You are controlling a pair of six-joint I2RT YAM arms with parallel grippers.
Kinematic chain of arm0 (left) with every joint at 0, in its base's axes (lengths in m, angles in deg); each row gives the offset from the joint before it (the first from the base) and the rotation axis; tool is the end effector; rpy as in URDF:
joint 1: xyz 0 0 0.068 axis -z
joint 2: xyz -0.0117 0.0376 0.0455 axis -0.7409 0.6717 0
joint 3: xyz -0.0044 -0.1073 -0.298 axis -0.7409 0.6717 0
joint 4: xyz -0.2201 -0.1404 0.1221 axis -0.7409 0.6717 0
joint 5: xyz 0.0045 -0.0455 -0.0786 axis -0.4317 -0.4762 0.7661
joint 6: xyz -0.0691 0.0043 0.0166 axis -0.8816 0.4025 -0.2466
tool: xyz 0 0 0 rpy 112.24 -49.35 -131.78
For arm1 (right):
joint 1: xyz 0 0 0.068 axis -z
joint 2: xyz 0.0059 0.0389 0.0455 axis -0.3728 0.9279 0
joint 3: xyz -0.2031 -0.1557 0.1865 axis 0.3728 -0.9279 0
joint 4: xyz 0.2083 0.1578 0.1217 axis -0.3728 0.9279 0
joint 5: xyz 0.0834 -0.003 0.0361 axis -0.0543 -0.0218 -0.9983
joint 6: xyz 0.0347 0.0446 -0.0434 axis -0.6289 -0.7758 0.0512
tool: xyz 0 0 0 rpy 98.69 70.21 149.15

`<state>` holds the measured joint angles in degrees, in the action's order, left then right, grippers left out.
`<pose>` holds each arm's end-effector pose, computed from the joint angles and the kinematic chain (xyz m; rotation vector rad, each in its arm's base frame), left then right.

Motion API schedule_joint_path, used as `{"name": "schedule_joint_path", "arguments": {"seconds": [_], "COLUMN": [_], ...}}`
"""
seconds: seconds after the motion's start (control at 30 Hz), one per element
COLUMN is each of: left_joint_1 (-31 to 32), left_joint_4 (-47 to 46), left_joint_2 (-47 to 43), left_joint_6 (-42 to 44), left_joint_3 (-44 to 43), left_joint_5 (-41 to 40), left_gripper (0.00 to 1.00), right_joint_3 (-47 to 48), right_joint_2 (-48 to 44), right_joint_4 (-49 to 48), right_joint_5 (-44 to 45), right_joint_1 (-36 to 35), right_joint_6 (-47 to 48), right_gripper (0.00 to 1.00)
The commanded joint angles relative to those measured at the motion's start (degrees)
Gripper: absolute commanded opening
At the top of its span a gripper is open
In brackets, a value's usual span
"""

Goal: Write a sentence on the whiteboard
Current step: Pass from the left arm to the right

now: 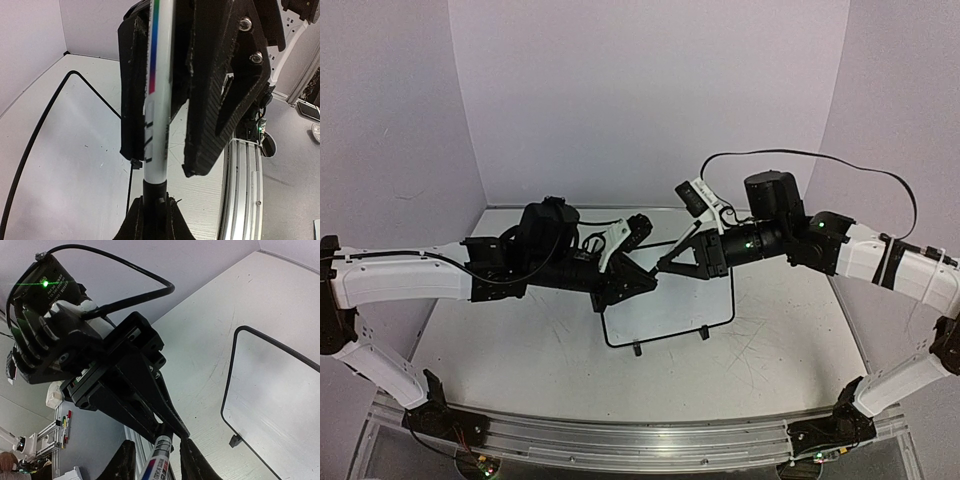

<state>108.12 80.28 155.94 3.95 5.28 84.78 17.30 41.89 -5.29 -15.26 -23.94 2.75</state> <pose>0.1693 -0.3322 0.3371 1.2541 1.6223 -0.9365 0.2131 0.2781 0.3780 -1.0847 1.8424 1.4216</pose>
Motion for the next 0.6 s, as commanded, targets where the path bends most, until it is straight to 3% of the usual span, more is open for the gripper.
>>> {"name": "schedule_joint_path", "arguments": {"seconds": [0.0, 0.57], "left_joint_1": [-0.1, -0.1], "left_joint_4": [0.0, 0.7], "left_joint_2": [-0.5, 0.6], "left_joint_6": [1.2, 0.8], "left_joint_3": [-2.9, -3.8], "left_joint_5": [-0.3, 0.3], "left_gripper": [0.0, 0.0], "right_joint_3": [-0.2, -0.2], "right_joint_2": [-2.3, -1.0], "right_joint_4": [-0.7, -0.9], "right_joint_5": [1.0, 0.2], "right_joint_1": [-0.1, -0.2], "right_joint_6": [0.4, 0.3], "right_gripper": [0.3, 0.13]}}
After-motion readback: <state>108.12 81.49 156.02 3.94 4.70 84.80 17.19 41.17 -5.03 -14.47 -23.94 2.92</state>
